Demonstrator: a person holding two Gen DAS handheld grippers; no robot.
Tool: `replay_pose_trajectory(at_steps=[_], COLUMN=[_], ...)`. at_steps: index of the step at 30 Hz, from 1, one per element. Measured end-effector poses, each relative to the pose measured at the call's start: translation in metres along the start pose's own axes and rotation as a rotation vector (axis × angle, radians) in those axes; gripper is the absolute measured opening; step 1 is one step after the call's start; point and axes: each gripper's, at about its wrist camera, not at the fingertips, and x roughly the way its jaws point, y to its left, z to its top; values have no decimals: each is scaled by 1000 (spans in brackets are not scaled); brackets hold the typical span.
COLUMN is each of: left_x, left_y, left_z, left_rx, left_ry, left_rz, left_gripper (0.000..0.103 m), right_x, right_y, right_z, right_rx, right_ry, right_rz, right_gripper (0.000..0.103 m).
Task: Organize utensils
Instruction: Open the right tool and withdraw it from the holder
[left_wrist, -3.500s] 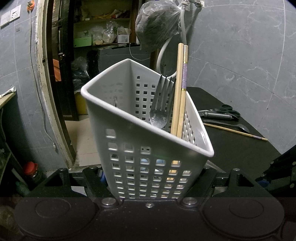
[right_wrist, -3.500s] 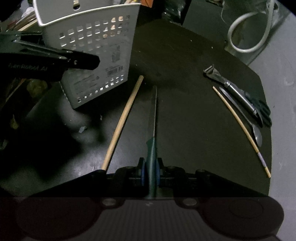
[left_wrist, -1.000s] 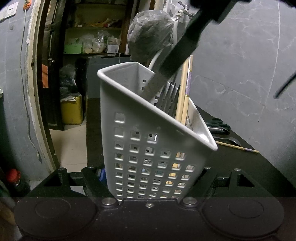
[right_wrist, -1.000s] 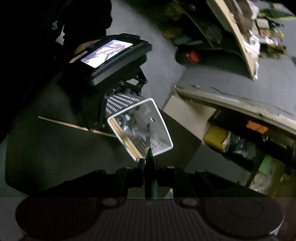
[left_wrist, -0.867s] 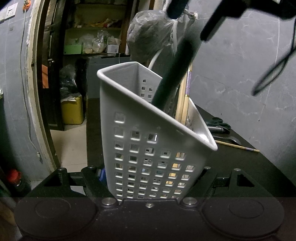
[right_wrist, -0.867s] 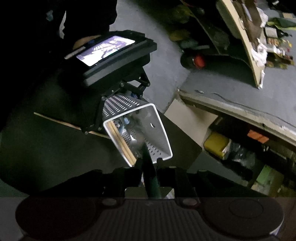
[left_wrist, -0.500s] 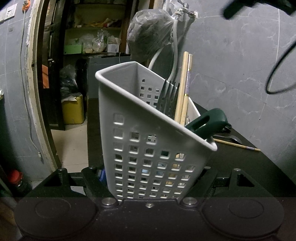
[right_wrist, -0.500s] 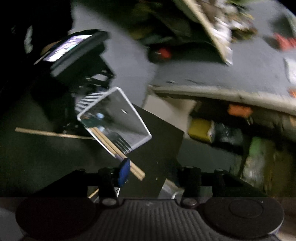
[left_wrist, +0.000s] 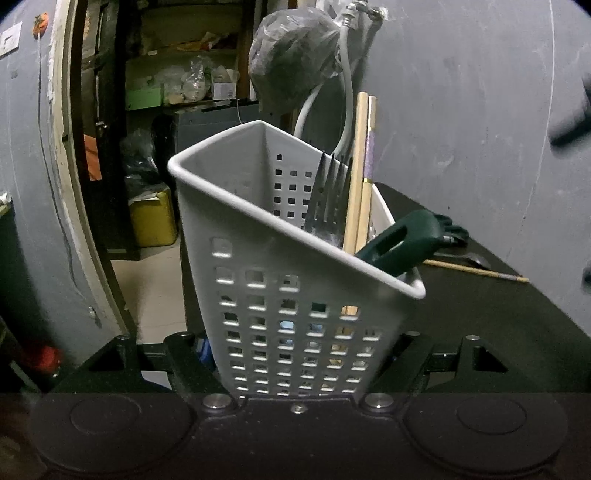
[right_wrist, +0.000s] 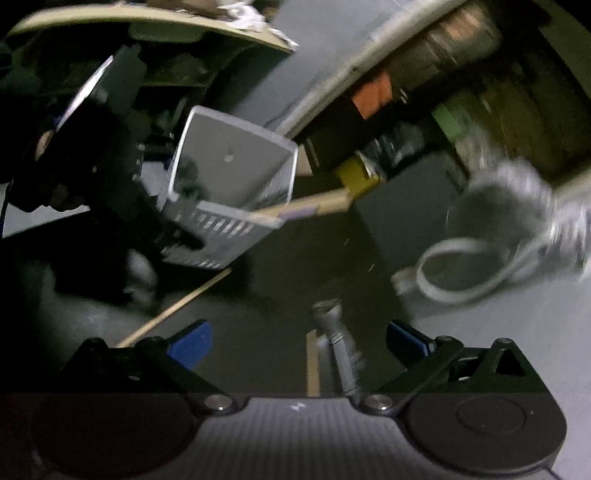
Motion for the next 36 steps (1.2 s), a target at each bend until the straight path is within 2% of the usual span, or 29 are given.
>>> replay_pose_trajectory(at_steps=[4,8,11,16,23,31,36], left_x=[0,0,0,0,6,13,15], left_y=[-4,-10,-14,-22,-32,-41,-42], left_z=[2,3,4,6,12,15,15], left_rx=[2,9,11,12,-2,-4,0], left_ry=[18,33,47,63,78,90,94], left_rz=[23,52,75,113,162,195,198], left_gripper=[78,78,78,78,78,79,79], right_x=[20,41,49,66,112,157,166], right_y=[15,22,25,9,-32,-79,-87], right_z=[-36,-72,-97,-122,-143,-172,-180], right_rx=[233,502,638,704,700,807,825], right_ry=[25,92,103,95,83,122,133], right_rz=[39,67,102,112,51,-16,37], right_gripper=[103,103,103,103,103,103,103])
